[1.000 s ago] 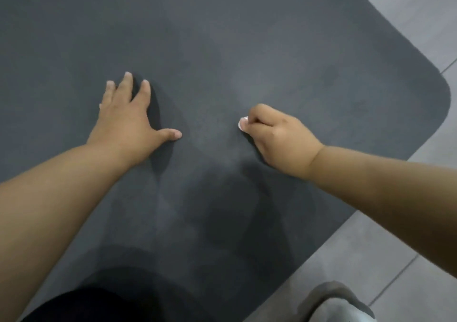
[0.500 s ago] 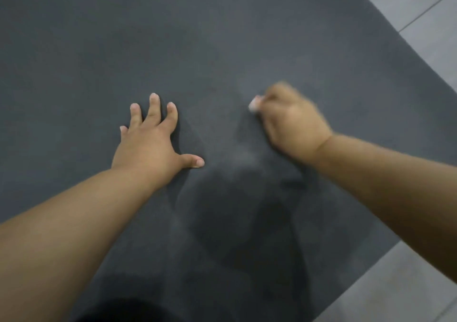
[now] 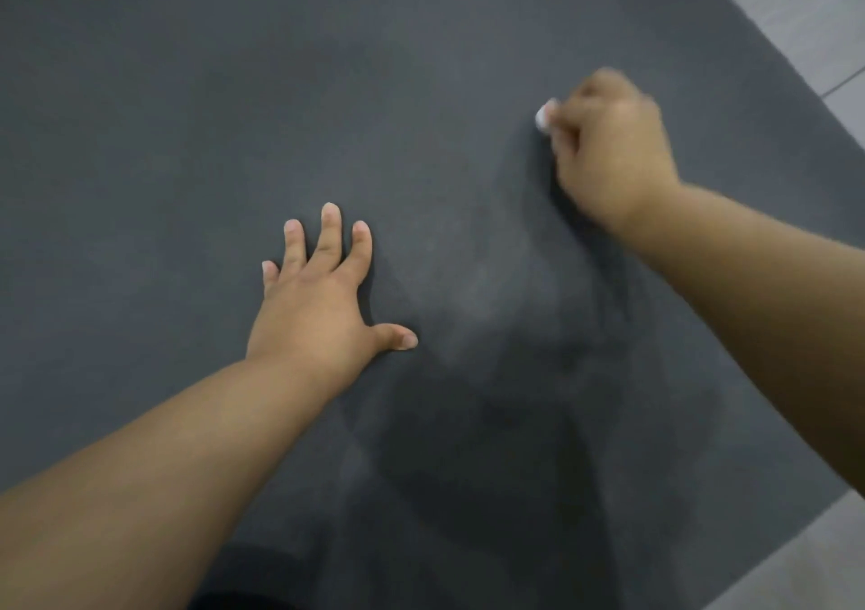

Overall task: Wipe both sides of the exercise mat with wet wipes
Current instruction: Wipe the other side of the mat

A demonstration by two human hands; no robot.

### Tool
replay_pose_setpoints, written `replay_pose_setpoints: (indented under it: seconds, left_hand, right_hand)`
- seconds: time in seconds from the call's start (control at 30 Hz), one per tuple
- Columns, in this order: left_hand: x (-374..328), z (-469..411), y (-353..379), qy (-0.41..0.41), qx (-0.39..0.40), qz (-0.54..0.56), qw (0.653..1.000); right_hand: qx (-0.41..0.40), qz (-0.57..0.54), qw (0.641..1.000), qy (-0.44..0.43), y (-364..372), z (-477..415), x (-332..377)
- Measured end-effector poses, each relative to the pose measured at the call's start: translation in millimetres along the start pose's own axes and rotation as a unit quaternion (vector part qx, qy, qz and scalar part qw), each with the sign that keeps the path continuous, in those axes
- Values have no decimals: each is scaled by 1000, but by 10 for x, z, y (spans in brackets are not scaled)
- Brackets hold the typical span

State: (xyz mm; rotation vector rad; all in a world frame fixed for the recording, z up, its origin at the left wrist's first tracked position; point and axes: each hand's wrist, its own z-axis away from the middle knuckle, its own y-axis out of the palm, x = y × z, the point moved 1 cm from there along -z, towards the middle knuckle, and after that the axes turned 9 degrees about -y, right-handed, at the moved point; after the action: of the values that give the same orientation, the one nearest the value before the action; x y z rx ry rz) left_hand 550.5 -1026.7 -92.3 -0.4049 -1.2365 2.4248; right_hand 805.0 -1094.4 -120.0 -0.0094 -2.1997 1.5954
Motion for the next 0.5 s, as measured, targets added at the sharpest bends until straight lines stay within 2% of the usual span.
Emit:
replay_pose_setpoints:
  seconds: [0.07,0.13,0.2,0.27,0.3,0.33,0.37,0.43,0.5]
  left_hand:
    - [-12,-4,4,-1,2,7,1000]
    - [-24,-12,-3,-6,8,9,1000]
    - [-40,-21,-7,-10,13,7,1000]
    - [-51,-16,-10,-14,16,8,1000]
    - [-54,-22,-13,-15,17,10,1000]
    - [-63,-22,-12,-18,19,10,1000]
    - [-71,-23,-16,-22,19,9,1000]
    - [-88,-17,-35,-33,22,3,999]
    - [-127,-5,-44,-43,27,1,999]
  right_hand:
    - [-29,18,993,113,19,-187,-158]
    - [-40,13,990,134,123,-190,39]
    - [-18,-50,998,22,228,-65,431]
    - [41,-105,981,-156,289,143,810]
    - [63,-103,969,-214,288,176,849]
    - [68,-101,968,-219,265,132,762]
    - [53,-93,980,-168,228,31,597]
    - [12,-38,999,-11,111,-141,111]
    - [12,46,994,98,-94,-128,-365]
